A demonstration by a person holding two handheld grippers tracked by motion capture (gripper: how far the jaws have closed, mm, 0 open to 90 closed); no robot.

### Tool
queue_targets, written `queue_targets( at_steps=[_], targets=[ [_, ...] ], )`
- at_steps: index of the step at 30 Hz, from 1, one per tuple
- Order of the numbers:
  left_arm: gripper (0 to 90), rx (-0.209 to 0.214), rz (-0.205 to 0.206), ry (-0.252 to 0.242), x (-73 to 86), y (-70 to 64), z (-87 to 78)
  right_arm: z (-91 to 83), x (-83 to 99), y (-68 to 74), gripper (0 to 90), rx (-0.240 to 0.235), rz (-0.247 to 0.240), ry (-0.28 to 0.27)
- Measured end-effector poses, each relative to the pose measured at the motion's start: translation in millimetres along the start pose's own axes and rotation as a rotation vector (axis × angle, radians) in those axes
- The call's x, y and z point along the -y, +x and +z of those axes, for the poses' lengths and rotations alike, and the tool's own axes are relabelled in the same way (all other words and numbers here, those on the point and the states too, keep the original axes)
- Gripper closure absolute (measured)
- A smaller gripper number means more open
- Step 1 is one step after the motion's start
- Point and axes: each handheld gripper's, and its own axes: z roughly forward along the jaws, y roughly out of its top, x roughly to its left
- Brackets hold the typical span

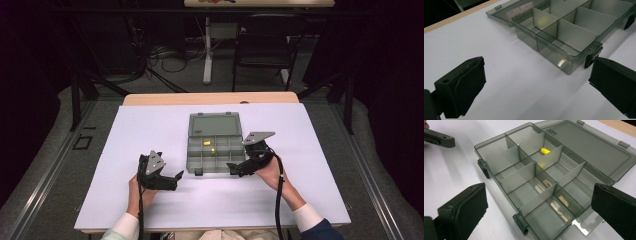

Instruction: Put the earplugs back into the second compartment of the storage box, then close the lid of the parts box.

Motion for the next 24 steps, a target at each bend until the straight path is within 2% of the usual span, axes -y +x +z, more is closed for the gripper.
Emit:
queue_targets(
  at_steps=[11,24],
  targets=[
    [0.0,0.002,0.004,-0.001,-0.2,-0.6,-0.1,-13.1,8.9,3.5,0.0,0.007,0.001,-0.029],
    [0.0,0.001,0.008,-0.012,-2.8,-2.1,-2.7,-18.5,15.3,2.7,0.0,0.019,0.004,-0.038]
  ],
)
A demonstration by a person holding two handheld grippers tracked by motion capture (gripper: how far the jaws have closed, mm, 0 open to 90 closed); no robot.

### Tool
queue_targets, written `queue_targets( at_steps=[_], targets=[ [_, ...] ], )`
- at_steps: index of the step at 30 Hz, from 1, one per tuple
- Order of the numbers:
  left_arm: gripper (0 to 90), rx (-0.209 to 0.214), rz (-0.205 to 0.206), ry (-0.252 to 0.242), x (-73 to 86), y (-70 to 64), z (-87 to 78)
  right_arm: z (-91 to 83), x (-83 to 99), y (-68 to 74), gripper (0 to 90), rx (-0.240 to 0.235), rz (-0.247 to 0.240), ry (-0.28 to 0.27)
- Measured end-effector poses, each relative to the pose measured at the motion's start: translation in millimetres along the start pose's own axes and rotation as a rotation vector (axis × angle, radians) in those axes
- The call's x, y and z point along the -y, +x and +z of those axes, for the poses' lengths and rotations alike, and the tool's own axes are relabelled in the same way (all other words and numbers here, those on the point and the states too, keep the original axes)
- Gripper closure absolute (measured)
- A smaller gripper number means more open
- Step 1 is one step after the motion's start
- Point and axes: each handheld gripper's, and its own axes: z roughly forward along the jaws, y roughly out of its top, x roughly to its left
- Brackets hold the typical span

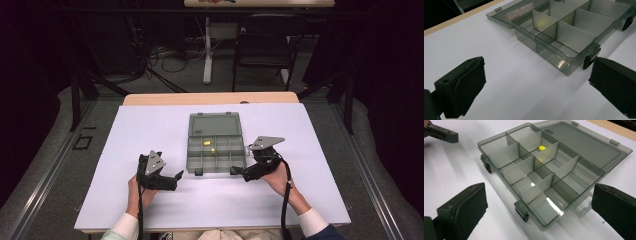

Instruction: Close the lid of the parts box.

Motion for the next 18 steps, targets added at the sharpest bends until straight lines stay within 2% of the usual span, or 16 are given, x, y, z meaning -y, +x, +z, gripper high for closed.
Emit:
queue_targets(
  at_steps=[9,18],
  targets=[
    [0.1,0.037,-0.02,-0.01,-18.1,-1.9,1.2,-7.8,7.9,-4.5,0.0,0.013,0.008,-0.004],
    [0.1,0.106,-0.033,0.05,-40.6,-7.5,16.1,-11.5,13.5,-10.1,0.0,0.029,0.013,-0.002]
  ],
)
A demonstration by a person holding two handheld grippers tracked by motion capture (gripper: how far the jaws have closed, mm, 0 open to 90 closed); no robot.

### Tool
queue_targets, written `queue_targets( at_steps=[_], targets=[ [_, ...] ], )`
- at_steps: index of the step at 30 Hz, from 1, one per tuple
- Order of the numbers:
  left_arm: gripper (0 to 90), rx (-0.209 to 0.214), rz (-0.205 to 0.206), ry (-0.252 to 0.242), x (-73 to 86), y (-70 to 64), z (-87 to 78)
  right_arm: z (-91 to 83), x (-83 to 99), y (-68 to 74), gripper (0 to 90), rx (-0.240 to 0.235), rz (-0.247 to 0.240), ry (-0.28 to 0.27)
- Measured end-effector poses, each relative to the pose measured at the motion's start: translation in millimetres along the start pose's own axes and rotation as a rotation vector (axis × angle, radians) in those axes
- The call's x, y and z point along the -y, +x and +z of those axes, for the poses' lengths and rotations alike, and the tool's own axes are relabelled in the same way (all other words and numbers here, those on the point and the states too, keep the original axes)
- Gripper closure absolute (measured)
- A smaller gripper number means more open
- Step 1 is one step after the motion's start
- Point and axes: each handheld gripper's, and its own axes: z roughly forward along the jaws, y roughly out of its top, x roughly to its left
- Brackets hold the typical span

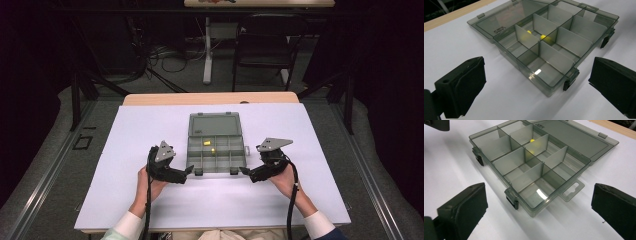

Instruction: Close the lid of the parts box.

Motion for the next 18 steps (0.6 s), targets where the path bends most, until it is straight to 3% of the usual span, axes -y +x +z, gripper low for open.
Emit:
queue_targets(
  at_steps=[7,18],
  targets=[
    [0.1,0.014,0.007,0.042,-14.5,-0.9,19.2,2.2,0.8,-2.8,0.0,-0.001,0.002,0.003],
    [0.0,-0.028,0.009,0.081,-32.7,-3.1,45.9,2.7,2.1,-7.8,0.0,0.008,0.017,0.005]
  ],
)
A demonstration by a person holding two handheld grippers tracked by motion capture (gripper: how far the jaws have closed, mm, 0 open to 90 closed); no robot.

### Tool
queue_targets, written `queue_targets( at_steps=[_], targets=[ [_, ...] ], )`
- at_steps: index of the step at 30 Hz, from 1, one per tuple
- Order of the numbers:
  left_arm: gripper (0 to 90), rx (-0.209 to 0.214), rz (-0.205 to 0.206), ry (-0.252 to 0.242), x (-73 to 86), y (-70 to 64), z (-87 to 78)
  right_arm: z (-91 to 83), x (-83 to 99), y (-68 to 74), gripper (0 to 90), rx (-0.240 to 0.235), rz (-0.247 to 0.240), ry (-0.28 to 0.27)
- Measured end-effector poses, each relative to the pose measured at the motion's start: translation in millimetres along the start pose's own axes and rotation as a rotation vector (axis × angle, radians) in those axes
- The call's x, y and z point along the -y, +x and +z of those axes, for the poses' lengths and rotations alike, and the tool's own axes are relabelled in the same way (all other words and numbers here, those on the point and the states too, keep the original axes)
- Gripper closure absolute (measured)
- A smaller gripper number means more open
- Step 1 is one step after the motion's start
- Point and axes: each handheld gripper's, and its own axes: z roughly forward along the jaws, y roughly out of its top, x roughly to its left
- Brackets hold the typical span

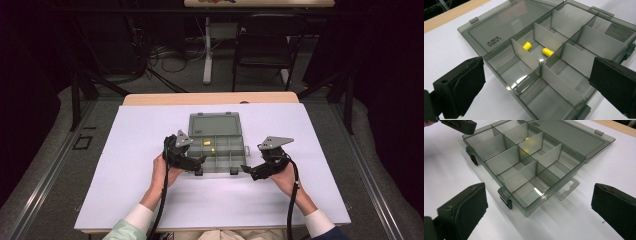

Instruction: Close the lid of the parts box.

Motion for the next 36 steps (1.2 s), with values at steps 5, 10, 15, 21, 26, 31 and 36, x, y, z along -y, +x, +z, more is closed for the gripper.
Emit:
queue_targets(
  at_steps=[5,10,15,21,26,31,36],
  targets=[
    [2.9,0.005,0.013,0.032,-3.4,-0.1,10.1,2.3,0.6,-0.5,0.0,0.003,-0.002,0.01],
    [16.1,0.005,0.017,0.058,-5.3,-0.9,18.5,2.5,0.9,-0.9,0.0,0.004,0.0,0.013],
    [25.7,0.0,0.031,0.095,-4.7,-3.8,26.3,5.0,2.0,-1.3,0.0,-0.002,0.005,0.015],
    [37.8,-0.019,0.031,0.109,-4.5,-6.5,30.9,5.2,2.4,-1.6,0.0,0.0,0.002,0.017],
    [44.6,-0.015,0.02,0.121,-3.5,-5.8,34.3,4.6,2.4,-3.0,0.0,0.003,0.006,0.013],
    [48.8,-0.014,0.017,0.121,-3.8,-7.3,36.2,5.0,2.4,-2.9,0.0,0.005,0.001,0.013],
    [51.7,-0.005,0.02,0.126,-3.6,-7.5,38.9,4.1,1.8,-4.8,0.0,0.01,0.002,0.005]
  ],
)
